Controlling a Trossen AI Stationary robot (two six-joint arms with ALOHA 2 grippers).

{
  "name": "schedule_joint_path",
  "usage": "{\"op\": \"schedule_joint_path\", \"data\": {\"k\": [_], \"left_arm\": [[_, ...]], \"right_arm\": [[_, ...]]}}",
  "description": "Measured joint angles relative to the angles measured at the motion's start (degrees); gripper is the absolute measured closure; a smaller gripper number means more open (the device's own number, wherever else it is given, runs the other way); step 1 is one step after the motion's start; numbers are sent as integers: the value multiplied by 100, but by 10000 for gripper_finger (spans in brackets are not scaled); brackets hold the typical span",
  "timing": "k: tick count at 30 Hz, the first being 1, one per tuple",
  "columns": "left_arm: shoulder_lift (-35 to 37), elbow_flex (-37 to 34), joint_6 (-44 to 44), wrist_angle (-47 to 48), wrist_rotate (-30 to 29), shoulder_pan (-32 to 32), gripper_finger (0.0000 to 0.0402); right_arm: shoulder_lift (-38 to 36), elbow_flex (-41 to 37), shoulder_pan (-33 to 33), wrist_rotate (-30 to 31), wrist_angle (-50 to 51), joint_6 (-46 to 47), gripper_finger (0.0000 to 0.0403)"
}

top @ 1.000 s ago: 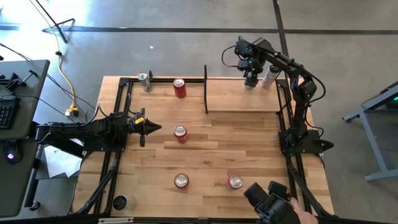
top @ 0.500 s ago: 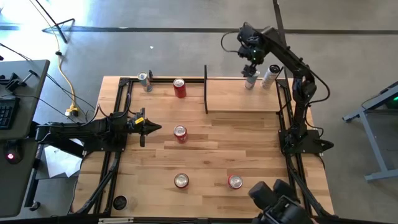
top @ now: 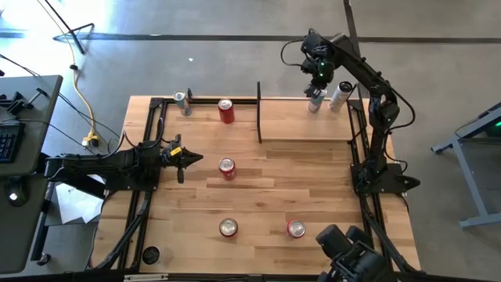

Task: Place canned beverage on shelf
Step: Put the bottom blue soda can on the shelf

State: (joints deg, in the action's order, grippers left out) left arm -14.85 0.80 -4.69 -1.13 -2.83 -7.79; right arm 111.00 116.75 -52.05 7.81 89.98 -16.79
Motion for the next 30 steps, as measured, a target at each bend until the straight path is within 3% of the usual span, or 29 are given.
{"op": "schedule_joint_path", "data": {"k": [7, 30], "left_arm": [[0, 0, -7, 0, 0, 0, 401], [0, 0, -19, 4, 2, 0, 402]], "right_arm": [[2, -219, -50, -23, -147, 8, 400], [2, -221, -171, 14, -180, 587, 403]]}}
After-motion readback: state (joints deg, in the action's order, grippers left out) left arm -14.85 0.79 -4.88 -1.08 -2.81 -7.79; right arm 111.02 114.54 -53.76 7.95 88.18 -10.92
